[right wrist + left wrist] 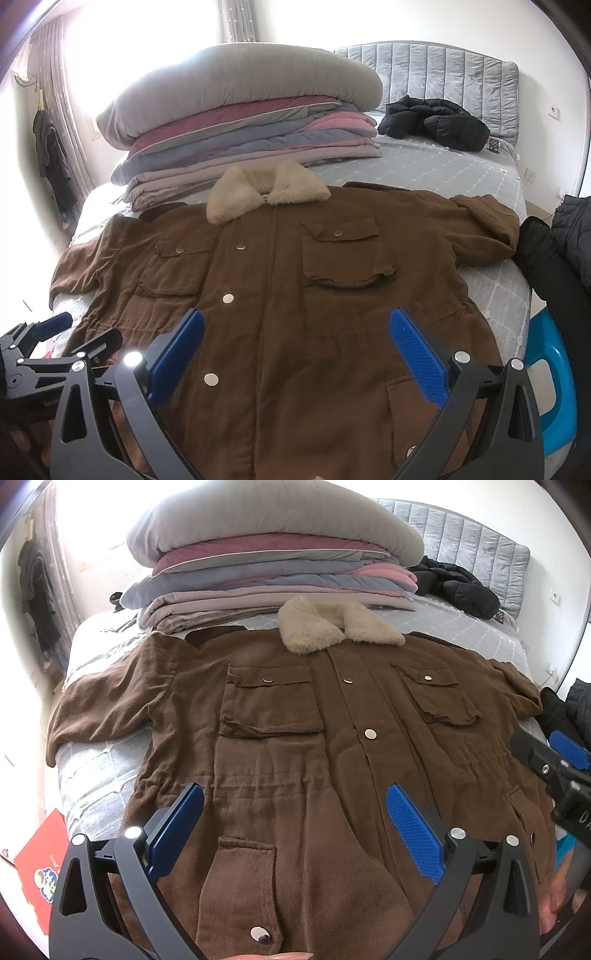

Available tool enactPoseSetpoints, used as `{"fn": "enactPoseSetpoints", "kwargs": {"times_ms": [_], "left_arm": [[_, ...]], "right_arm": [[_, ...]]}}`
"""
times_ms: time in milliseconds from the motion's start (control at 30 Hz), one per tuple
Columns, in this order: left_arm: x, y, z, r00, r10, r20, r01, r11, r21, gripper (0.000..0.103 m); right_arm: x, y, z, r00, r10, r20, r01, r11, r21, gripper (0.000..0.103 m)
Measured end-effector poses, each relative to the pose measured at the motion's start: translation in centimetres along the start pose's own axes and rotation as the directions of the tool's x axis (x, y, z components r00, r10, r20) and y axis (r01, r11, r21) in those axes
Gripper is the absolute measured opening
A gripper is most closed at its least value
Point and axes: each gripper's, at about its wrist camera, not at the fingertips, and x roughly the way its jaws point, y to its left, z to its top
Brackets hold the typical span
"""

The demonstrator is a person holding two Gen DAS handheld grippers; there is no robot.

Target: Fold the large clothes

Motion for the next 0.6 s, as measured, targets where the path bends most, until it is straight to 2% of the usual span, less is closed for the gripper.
{"fn": "enactPoseSetpoints", "kwargs": {"times_ms": [200,400,600], "left_arm": [[-0.2,0.3,0.1,1.000,0.006,0.001,-0.006,1.000,-0.015,0.096],[-0.1,0.3,0.6,1.000,0.018,0.007,-0.018,1.000,-0.024,0.096],[0.5,0.4,1.4,0.998,0.059,0.005,-0.059,0.998,-0.029,0.096]], "right_arm": [[0.4,-0.5,0.2,1.000,-0.016,-0.015,0.016,1.000,0.014,0.097],[0.0,-0.6,0.3,0.998,-0.055,0.007,0.055,0.998,-0.004,0.097],[0.2,-1.2,0.6,0.998,-0.063,-0.001,0.063,0.998,0.015,0.097]]}}
